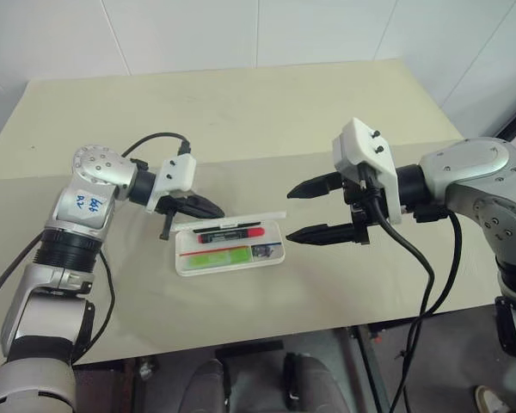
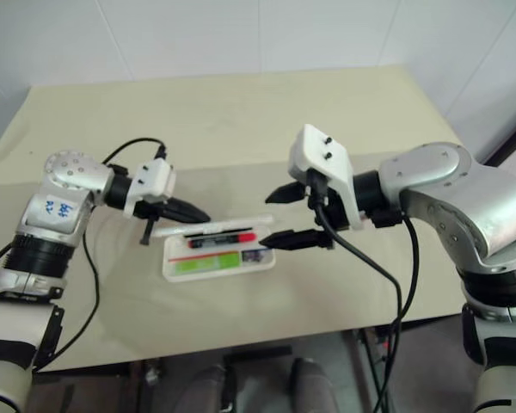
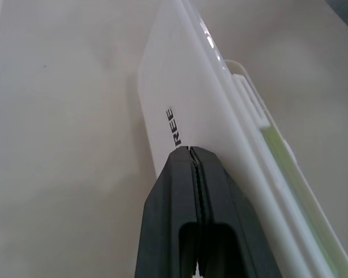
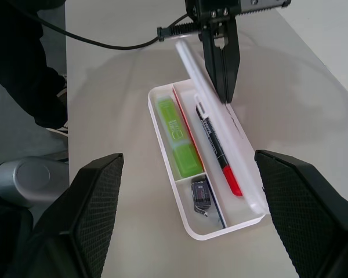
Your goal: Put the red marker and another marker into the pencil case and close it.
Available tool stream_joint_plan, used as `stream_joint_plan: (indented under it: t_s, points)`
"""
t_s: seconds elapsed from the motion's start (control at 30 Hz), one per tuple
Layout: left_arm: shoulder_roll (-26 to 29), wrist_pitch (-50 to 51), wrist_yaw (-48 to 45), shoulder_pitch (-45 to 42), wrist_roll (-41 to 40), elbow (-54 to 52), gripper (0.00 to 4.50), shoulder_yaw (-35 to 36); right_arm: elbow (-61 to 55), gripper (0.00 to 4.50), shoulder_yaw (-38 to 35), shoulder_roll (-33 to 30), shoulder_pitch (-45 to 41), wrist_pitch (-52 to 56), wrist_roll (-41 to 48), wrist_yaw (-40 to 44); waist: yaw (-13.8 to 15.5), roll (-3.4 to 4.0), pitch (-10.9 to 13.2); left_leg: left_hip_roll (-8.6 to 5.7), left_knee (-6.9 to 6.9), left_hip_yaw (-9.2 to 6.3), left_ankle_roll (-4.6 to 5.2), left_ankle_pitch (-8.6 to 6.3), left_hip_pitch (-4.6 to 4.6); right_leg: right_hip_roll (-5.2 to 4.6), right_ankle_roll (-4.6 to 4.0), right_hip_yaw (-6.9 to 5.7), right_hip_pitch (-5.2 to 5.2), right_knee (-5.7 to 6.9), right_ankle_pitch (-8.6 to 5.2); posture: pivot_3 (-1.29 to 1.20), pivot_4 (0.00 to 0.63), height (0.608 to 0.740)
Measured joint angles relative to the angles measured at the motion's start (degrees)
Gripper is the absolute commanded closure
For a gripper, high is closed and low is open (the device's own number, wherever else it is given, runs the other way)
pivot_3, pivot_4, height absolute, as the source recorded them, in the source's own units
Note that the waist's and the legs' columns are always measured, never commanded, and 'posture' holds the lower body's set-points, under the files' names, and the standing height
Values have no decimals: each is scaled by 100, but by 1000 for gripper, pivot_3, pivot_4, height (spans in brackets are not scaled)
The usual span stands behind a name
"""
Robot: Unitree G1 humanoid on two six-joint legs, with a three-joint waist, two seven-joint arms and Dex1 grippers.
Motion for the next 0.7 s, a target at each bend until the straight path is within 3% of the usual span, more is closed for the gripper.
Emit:
stream_joint_plan:
  t_s: [0.7]
  points:
    - [-188, -771, 380, 489, 633, -331, 4469, -481, -112, 657, -137, -132, -86, 108, 307, -251, 47, 0, 0, 0, 6, 0, 4, -2, -1, -1, 0, 0, 1, 1, 0, 0, 150, 740]
